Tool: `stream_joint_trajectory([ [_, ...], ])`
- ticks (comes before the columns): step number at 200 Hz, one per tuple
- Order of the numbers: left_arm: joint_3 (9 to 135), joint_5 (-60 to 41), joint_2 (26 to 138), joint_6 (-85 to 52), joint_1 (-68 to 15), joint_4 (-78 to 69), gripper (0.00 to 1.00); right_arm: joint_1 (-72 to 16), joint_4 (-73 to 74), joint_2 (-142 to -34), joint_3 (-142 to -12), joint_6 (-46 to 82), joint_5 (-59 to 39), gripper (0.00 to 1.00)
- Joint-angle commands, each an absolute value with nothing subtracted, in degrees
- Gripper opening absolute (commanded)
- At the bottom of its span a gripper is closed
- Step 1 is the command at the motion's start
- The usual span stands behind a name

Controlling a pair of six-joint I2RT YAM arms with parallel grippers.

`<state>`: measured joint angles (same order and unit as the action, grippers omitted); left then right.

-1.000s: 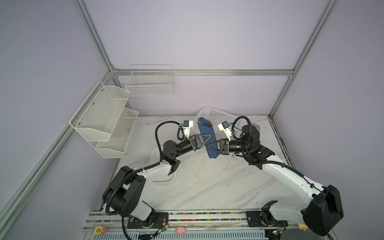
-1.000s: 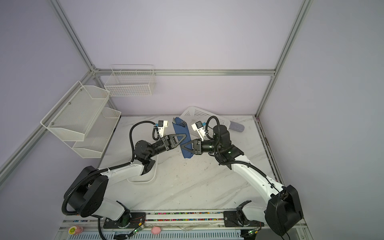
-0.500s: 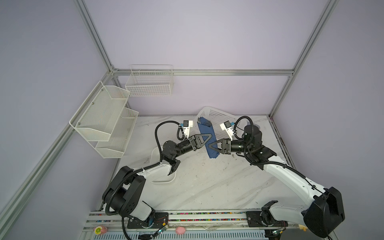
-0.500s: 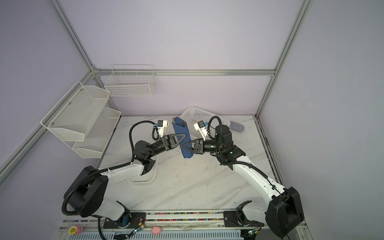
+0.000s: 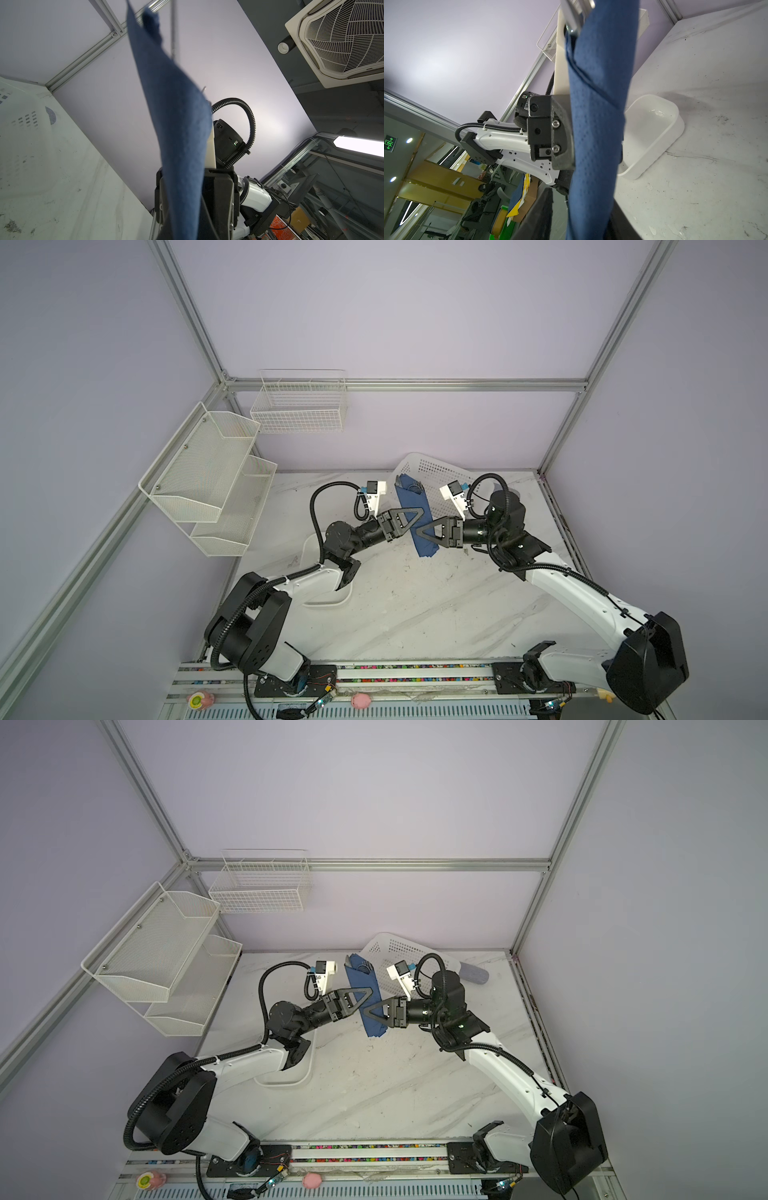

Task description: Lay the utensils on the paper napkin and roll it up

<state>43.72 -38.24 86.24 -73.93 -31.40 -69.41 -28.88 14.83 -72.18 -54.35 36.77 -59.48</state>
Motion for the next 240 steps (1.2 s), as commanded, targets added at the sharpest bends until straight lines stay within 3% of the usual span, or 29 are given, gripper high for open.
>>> stream_joint_trajectory([
  [1, 47.81, -38.58, 85.49, -74.0, -31.11, -74.18, 0.08, -28.58, 18.46, -72.95, -53.54, 37.55, -61.03, 0.39],
  [40, 48.07, -38.73, 85.65, -74.18, -31.11, -74.18, 0.08, -28.59, 21.08, -72.96, -52.65, 38.77, -60.75, 0.33],
  [85, 47.9, -38.76, 85.7, -74.12, -31.11, -74.18, 0.09, -28.57, 21.18, -72.39, -52.74, 38.85, -60.65, 0.18],
  [143, 46.38, -39.11, 85.35, -73.74, -31.11, -72.99, 0.4, -28.59, 21.27, -71.1, -53.09, 38.65, -59.94, 0.12],
  [182, 45.7, -39.47, 84.95, -72.65, -31.16, -71.17, 0.55, -28.61, 21.7, -70.95, -52.67, 38.82, -59.85, 0.12],
  [209, 45.74, -38.6, 85.82, -72.27, -31.15, -69.59, 0.59, -28.65, 22.06, -71.19, -52.39, 38.74, -59.63, 0.12],
  [240, 45.89, -38.75, 86.55, -73.3, -31.2, -72.34, 0.56, -28.62, 22.06, -71.57, -52.22, 38.75, -59.53, 0.12],
])
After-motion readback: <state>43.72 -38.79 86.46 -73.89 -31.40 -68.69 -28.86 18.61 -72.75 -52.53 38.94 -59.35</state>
